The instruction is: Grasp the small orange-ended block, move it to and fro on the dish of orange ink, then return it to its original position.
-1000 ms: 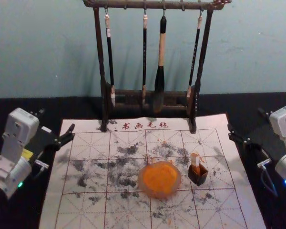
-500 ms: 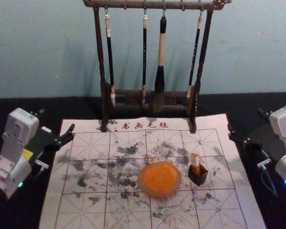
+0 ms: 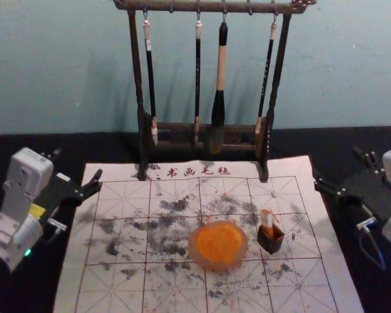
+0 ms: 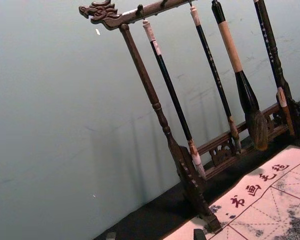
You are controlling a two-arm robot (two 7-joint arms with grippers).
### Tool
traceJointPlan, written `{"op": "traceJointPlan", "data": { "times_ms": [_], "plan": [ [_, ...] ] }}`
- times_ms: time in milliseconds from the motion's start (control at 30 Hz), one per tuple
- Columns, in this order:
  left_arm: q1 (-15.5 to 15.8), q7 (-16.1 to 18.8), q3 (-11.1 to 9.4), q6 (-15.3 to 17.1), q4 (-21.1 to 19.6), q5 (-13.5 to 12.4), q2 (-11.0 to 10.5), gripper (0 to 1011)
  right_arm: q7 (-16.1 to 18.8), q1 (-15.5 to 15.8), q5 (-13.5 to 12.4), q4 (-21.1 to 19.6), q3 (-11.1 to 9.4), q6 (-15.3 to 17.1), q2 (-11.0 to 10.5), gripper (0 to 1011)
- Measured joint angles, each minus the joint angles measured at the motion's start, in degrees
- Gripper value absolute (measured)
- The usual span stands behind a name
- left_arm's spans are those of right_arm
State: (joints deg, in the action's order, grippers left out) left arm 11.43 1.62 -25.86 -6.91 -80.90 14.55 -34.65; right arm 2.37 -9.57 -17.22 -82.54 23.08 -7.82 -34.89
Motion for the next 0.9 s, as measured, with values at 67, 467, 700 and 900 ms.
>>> {"op": "traceJointPlan", "data": {
  "times_ms": [67, 467, 700, 900],
  "plan": [
    [0.0, 0.0, 0.0, 0.0, 0.0, 0.0, 0.0, 1001, 1.9, 1.1, -1.8, -1.4, -0.9, -0.3, -0.5, 1002],
    [0.0, 0.0, 0.0, 0.0, 0.0, 0.0, 0.0, 1001, 13.7, 6.0, -9.8, -8.3, -2.6, 0.8, -2.9, 1002],
    [0.0, 0.0, 0.0, 0.0, 0.0, 0.0, 0.0, 1001, 18.9, 5.8, -11.9, -8.6, -1.5, 3.7, -2.4, 1002],
    [0.0, 0.0, 0.0, 0.0, 0.0, 0.0, 0.0, 1001, 20.6, 4.8, -12.2, -7.3, -1.0, 5.9, -1.1, 1002]
  ]
}}
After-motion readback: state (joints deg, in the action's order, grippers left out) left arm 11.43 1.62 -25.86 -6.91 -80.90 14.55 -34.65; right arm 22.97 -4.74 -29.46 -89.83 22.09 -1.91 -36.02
